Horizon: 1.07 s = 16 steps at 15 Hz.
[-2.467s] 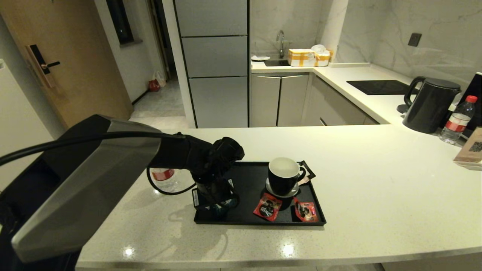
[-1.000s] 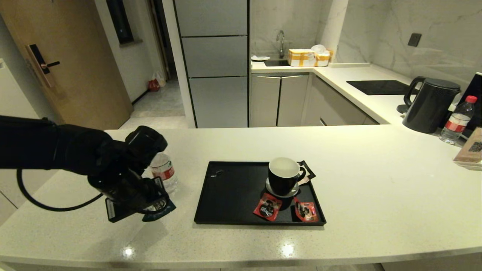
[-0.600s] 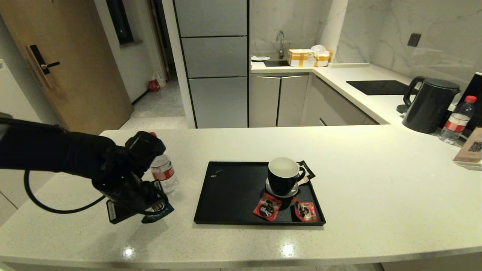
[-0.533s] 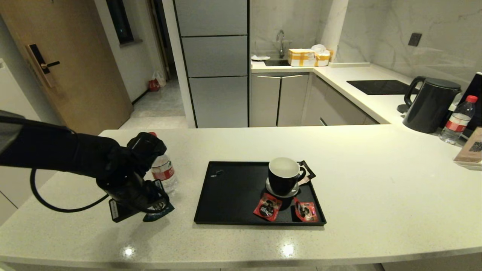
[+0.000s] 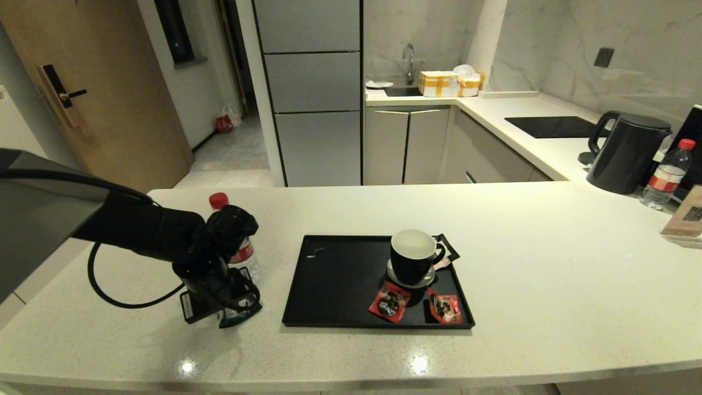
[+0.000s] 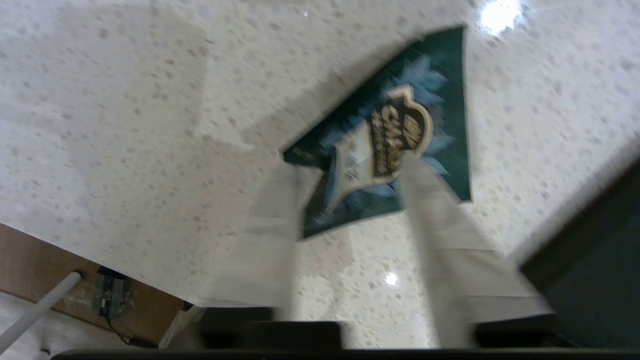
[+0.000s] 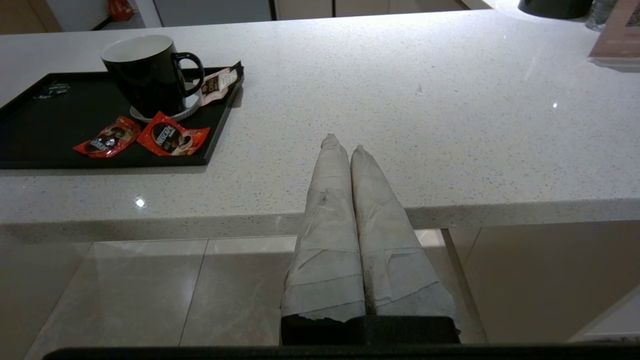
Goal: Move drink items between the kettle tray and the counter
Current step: Place it on the left, then return the tea bag to its original position
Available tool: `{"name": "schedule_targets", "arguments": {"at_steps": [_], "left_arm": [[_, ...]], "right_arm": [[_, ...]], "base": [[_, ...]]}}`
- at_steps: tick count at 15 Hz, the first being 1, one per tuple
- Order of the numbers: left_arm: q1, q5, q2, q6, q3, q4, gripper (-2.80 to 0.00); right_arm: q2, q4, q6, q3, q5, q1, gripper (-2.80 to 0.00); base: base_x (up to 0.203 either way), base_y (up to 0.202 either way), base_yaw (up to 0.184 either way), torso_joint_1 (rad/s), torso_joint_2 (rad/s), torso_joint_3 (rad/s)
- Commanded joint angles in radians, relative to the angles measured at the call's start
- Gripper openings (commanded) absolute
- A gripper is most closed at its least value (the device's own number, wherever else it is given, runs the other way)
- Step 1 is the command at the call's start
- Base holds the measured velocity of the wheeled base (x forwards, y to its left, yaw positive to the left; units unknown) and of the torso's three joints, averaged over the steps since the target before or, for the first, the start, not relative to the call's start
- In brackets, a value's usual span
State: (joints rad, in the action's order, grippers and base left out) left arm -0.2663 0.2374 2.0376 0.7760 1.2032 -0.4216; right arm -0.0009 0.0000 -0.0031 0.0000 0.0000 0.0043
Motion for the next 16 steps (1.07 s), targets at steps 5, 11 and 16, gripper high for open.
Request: {"name": "schedule_targets", "arguments": {"at_steps": [5,11,16], "left_arm": [[-0.010,-0.003,-0.113,-0.002,-0.008,-0.017,0.00],[-0.251,-0.007,-0.448,-0.081,-0.092,-0.051,0.00],[-0.405,-0.009,-0.430,-0.125,-0.101,-0.044,0.00]], "right_arm": [[0.001,-0.002,0.000,0.000,0.000,0.000,-2.80],[0.001,0.000,0.000,0.000,0.000,0.000,-2.80],[0.001,0.000,0.000,0.000,0.000,0.000,-2.80]], "base": [[0.000,0.000,0.000,0.000,0.00,0.000],[0.000,0.000,0.000,0.000,0.00,0.000],[0.000,0.000,0.000,0.000,0.00,0.000]]}}
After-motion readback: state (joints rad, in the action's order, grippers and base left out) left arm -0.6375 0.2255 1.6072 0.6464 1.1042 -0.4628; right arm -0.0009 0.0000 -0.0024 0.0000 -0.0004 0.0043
